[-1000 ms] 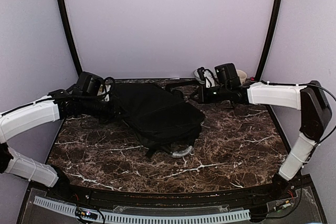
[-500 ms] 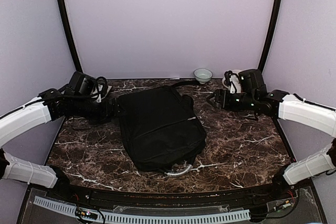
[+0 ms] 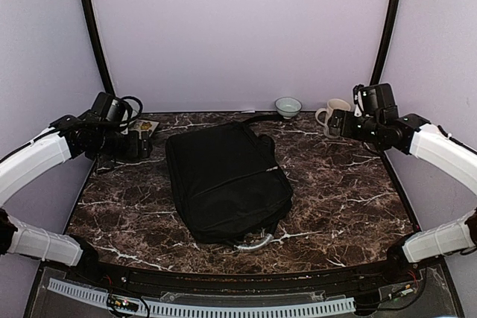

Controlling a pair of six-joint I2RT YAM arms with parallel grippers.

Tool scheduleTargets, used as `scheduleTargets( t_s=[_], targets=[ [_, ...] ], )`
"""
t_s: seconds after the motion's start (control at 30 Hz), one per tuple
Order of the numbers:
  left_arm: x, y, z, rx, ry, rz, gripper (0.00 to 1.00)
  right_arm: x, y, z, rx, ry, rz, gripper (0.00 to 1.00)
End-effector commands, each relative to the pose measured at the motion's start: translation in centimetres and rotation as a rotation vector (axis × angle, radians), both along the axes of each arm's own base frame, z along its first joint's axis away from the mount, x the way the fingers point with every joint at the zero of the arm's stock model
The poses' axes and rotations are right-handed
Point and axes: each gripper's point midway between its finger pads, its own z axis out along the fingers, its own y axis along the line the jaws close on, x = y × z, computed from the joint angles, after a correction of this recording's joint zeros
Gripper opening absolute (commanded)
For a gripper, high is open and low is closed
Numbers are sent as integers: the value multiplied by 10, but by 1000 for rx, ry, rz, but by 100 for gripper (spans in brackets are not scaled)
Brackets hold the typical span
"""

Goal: Pack the student bag
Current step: Reset both arms

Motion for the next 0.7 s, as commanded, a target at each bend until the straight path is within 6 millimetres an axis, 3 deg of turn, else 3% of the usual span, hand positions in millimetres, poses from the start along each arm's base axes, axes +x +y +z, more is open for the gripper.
scheduleTargets(
  t_s=[0.0,0.1,0.17,0.33,0.53,0.6,0.67],
  targets=[
    [28,42,-1,210,-123,37,94,9,-43,2,-197,-62,-162,100],
    [43,64,-13,340,-212,35,93,12,-75,-11,-323,-115,-235,100],
    [45,86,-36,399,-239,53,94,15,-93,-31,-353,-158,-232,100],
    [58,125,-60,329,-386,132,91,6,-124,-71,-323,-283,-252,100],
    [76,133,-78,285,-487,122,92,2,-137,-78,-299,-482,-297,100],
    [83,131,-78,280,-544,112,92,13,-138,-76,-329,-513,-289,100],
    [91,137,-76,278,-564,145,92,27,-143,-89,-321,-464,-286,100]
  ],
)
